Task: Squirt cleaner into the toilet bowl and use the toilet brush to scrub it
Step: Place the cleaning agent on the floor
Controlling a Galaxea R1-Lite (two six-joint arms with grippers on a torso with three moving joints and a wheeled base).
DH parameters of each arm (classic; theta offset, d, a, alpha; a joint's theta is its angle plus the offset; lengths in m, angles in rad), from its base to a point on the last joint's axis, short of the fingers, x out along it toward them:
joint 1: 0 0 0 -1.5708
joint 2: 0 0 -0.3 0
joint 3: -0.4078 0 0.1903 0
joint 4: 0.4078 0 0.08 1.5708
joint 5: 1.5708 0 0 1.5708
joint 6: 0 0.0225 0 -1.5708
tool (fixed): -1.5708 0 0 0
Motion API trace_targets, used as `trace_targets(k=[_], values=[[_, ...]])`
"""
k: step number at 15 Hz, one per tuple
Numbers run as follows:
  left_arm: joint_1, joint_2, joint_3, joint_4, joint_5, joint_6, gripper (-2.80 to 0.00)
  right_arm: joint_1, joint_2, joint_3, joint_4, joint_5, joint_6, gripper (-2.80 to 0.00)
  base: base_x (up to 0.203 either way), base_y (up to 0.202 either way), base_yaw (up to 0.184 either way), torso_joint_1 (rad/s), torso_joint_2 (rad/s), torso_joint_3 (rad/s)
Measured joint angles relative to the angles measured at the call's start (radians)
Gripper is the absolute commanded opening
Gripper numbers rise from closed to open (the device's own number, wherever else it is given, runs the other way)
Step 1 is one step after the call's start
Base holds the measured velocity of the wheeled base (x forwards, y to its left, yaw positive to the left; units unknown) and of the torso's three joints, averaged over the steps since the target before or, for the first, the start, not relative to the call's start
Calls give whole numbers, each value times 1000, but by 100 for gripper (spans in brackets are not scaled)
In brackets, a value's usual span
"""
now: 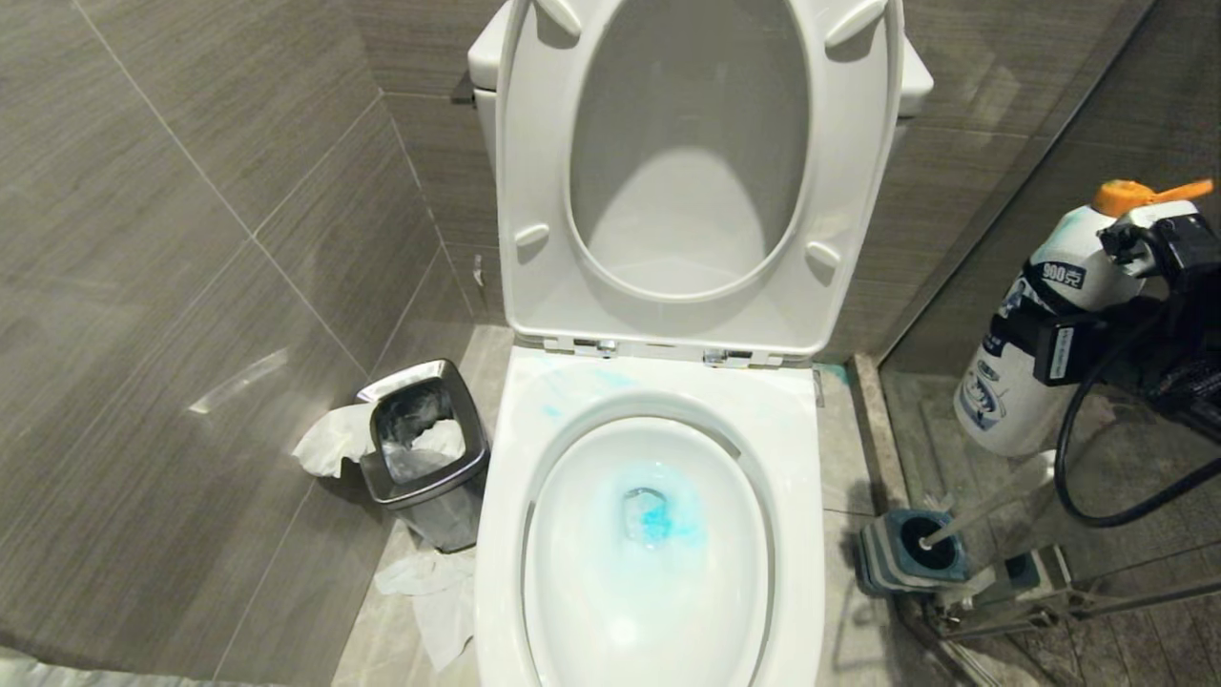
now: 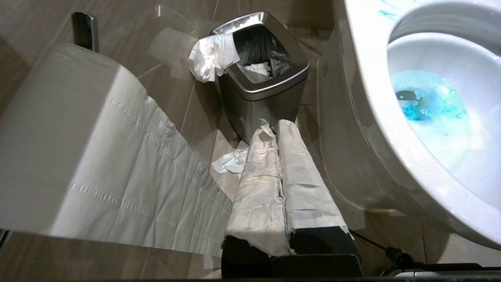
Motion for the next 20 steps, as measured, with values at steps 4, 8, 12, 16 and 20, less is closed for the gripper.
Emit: trace_targets(k=[4, 8, 12, 16, 20], values=[[0, 0, 0, 0, 0, 0, -280, -3, 136, 11, -210, -1, 14, -280, 0, 0, 0, 6, 2, -190], [0, 0, 0, 0, 0, 1, -280, 0, 290, -38, -354, -2, 44, -280, 0, 0, 0, 7, 3, -201], [0, 0, 0, 2, 0, 1, -280, 28, 417, -144, -391, -6, 45, -280, 0, 0, 0, 3, 2, -201], [0, 0, 0, 3, 0, 2, -280, 58, 514, -258, -392, -26, 43, -280, 0, 0, 0, 3, 2, -195], [0, 0, 0, 4, 0, 2, -280, 73, 584, -332, -392, -36, 39, -280, 0, 0, 0, 3, 2, -200]])
